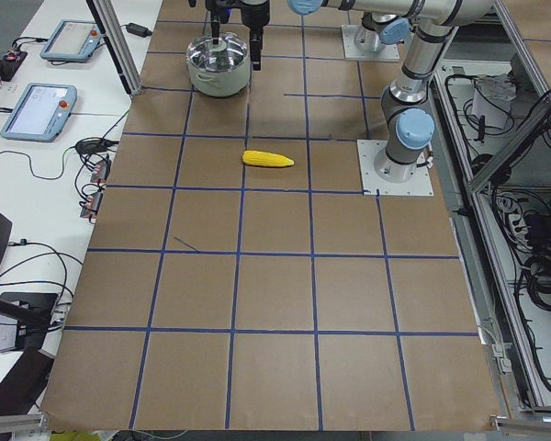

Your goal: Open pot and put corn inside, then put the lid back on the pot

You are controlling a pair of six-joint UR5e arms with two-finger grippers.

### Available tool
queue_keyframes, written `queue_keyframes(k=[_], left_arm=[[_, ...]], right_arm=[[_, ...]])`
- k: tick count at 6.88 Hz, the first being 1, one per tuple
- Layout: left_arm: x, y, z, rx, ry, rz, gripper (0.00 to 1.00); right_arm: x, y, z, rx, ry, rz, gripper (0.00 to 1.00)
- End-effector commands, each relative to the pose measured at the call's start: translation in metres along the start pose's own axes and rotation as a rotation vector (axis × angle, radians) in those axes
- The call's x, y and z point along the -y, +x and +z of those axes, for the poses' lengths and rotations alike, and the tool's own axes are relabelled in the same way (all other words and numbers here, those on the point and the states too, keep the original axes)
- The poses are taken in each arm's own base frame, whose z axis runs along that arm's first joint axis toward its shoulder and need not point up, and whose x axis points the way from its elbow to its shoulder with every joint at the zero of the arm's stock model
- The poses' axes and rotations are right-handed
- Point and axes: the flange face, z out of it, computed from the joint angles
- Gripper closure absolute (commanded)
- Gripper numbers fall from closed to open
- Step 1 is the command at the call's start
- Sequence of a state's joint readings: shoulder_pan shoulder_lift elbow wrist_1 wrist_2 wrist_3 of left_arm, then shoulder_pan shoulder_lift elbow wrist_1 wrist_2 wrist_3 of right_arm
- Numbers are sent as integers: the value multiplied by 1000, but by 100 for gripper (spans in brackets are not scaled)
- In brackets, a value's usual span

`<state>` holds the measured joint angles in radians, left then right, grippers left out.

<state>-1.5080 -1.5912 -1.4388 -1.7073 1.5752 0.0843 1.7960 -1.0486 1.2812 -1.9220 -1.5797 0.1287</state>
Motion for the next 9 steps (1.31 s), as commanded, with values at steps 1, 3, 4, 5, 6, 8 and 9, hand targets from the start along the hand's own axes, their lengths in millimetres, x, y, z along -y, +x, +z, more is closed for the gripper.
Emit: queue_keyframes(k=[1, 3, 4, 5, 6, 8, 9], left_arm=[[0, -1, -1, -1, 2, -2, 0], [0, -1, 0, -1, 1, -2, 0], [-1, 0, 1, -1, -1, 0, 0], [-1, 0, 1, -1, -1, 0, 0], [-1, 0, 1, -2, -3, 0, 0], [-1, 0, 1, -3, -1, 0, 0], [0, 0, 0, -3, 1, 0, 0]], right_arm=[[-2, -2, 6, 0, -10, -2, 3], [-4, -2, 8, -8, -16, -3, 6], [-2, -3, 11, -8, -18, -3, 17], [0, -3, 8, -6, -12, -5, 42], [1, -3, 9, -9, -12, -5, 63], [1, -2, 6, -13, -7, -6, 92], [2, -3, 4, -12, -1, -6, 92]])
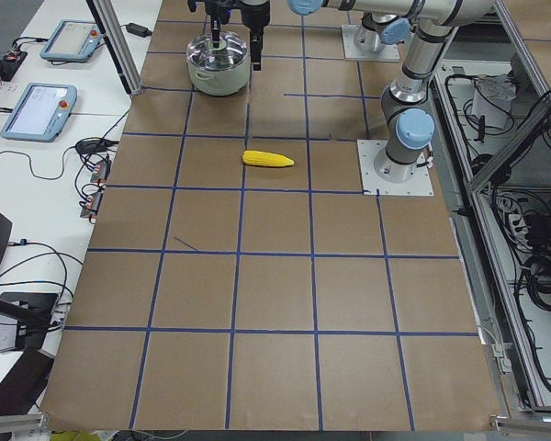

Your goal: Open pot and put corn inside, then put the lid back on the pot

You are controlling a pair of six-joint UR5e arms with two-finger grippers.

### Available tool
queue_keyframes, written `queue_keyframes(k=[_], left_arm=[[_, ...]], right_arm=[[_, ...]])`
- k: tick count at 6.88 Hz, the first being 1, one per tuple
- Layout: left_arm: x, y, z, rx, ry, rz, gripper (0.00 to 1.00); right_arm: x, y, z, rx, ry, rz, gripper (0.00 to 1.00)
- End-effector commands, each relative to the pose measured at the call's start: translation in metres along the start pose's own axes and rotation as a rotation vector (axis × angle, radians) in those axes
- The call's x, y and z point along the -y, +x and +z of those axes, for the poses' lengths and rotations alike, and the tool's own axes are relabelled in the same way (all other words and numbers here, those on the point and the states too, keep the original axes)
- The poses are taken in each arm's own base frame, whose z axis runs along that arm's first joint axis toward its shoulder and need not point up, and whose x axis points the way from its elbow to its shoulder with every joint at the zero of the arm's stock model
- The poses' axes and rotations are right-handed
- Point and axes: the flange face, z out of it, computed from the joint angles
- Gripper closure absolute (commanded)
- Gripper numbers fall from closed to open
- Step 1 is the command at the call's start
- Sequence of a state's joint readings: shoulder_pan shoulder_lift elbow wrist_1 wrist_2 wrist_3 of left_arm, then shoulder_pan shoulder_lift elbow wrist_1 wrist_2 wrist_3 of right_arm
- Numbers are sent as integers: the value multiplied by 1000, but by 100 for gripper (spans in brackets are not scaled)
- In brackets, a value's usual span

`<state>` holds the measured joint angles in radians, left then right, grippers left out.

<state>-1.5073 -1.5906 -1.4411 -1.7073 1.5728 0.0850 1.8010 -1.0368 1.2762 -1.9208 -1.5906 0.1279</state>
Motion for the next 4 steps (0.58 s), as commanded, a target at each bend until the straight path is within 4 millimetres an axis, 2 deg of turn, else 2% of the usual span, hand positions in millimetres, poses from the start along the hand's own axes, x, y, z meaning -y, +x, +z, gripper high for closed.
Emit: queue_keyframes(k=[1, 2, 3, 4], left_arm=[[-1, 0, -1, 1, 2, 1, 0], [-1, 0, -1, 1, 2, 2, 0], [-1, 0, 0, 3, 0, 2, 0], [-2, 0, 5, 9, -11, 0, 0]], right_arm=[[5, 1, -13, 3, 27, -14, 92], [14, 0, -46, 7, 74, -17, 92], [14, 5, -83, -2, 51, -56, 92], [12, 35, -117, -17, 32, -110, 92]])
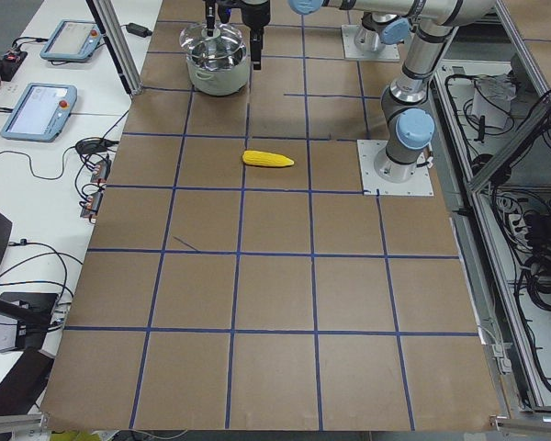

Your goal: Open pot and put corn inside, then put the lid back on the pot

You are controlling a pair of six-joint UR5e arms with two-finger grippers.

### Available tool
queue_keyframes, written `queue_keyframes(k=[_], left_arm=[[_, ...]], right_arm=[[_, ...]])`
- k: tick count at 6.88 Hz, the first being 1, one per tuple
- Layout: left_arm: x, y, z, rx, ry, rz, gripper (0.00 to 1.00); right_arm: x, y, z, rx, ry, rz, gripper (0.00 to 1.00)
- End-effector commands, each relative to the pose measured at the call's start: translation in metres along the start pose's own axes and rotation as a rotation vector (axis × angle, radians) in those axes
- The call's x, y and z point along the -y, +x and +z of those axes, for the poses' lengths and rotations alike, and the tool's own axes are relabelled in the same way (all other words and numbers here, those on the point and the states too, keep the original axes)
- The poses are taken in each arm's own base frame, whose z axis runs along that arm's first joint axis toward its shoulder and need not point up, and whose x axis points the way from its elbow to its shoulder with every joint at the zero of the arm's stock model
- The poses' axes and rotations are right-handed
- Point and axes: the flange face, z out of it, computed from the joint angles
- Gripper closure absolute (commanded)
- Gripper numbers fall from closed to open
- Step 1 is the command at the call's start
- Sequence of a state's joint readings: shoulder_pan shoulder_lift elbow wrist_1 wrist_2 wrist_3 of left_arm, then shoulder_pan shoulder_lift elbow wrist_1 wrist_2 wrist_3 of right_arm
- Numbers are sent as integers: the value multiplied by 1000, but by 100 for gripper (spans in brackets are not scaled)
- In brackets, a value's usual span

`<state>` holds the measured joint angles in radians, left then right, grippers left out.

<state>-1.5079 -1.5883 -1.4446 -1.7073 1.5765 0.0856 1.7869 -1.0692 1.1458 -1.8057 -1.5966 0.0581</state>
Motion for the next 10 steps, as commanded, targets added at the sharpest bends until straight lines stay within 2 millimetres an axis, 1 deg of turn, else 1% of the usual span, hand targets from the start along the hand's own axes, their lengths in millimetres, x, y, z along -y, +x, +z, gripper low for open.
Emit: queue_keyframes(k=[1, 2, 3, 4, 5, 6, 7, 8, 9, 10], left_arm=[[-2, -1, 7, 7, -16, 0, 0], [-4, -7, 9, 6, -28, 16, 0], [13, -19, 41, -12, -72, 80, 0], [43, -26, 79, -10, -64, 96, 0], [55, -32, 112, -15, -98, 107, 0], [59, -52, 147, -35, -155, 100, 0], [62, -79, 192, -54, -175, 107, 0], [59, -100, 230, -57, -153, 121, 0], [50, -98, 267, -63, -169, 123, 0], [47, -99, 294, -62, -160, 115, 0]], right_arm=[[-6, 91, -73, -23, -44, 3, 92], [-14, 163, -95, -30, -49, -53, 92], [-19, 218, -95, -31, -74, -33, 92], [-28, 270, -90, -4, -99, 39, 92], [-33, 305, -82, 1, -111, 89, 92], [-34, 319, -80, 9, -109, 113, 92], [-33, 319, -77, 14, -109, 118, 92], [-33, 317, -78, 14, -105, 122, 92], [-31, 316, -79, 13, -98, 121, 92], [-28, 316, -70, 18, -110, 120, 92]])
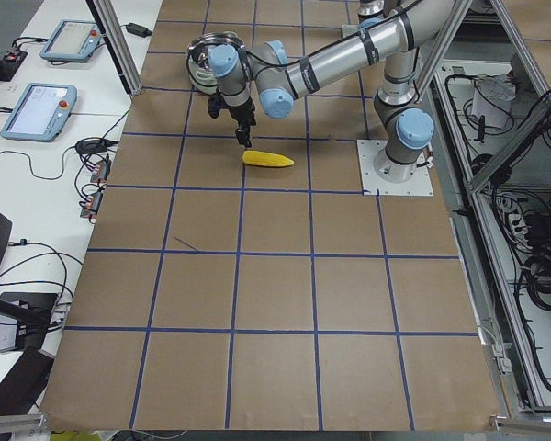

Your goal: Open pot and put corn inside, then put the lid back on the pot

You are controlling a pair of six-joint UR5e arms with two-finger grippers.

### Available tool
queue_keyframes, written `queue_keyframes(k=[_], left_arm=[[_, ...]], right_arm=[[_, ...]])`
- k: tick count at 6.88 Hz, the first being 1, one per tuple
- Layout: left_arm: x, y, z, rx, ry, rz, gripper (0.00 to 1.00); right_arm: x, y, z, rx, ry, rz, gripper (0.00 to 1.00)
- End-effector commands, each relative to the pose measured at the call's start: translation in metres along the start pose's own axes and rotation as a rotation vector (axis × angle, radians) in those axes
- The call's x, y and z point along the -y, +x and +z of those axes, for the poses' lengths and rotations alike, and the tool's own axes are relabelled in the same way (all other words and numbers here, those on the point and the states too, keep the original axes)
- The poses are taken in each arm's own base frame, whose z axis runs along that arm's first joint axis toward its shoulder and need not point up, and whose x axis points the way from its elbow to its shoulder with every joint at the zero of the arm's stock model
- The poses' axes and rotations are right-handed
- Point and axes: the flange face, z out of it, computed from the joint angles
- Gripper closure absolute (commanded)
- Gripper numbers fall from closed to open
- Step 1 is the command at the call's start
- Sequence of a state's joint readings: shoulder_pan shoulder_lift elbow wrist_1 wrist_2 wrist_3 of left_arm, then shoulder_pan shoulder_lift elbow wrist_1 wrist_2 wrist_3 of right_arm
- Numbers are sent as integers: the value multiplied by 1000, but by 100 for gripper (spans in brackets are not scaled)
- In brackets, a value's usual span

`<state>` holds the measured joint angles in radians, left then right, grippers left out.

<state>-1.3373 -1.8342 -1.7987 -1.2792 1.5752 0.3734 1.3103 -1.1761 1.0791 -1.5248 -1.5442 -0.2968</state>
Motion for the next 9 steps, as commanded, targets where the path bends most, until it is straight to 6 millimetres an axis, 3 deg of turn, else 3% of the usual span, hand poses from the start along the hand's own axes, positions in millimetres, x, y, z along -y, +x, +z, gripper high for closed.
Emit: queue_keyframes(k=[1, 3, 4, 5, 6, 7, 9], left_arm=[[-6, 0, 58, -13, -27, -12, 0], [-7, -1, 75, -22, -53, -9, 0], [-7, 1, 97, -33, -75, -8, 10], [-2, -1, 105, -25, -62, -5, 17], [-1, -3, 103, -22, -52, -3, 46], [5, -5, 89, -4, -38, 0, 77], [24, -7, 49, -12, -61, 2, 88]], right_arm=[[4, -3, 7, 4, -10, -3, 92], [3, -17, 2, 4, -10, -3, 92], [3, -27, -4, 0, -1, -17, 92], [3, -31, -4, 1, -1, -19, 92], [1, -33, -10, -2, 9, -16, 92], [-7, -35, -23, -6, 25, -16, 92], [-8, -36, -18, 0, 6, -14, 92]])
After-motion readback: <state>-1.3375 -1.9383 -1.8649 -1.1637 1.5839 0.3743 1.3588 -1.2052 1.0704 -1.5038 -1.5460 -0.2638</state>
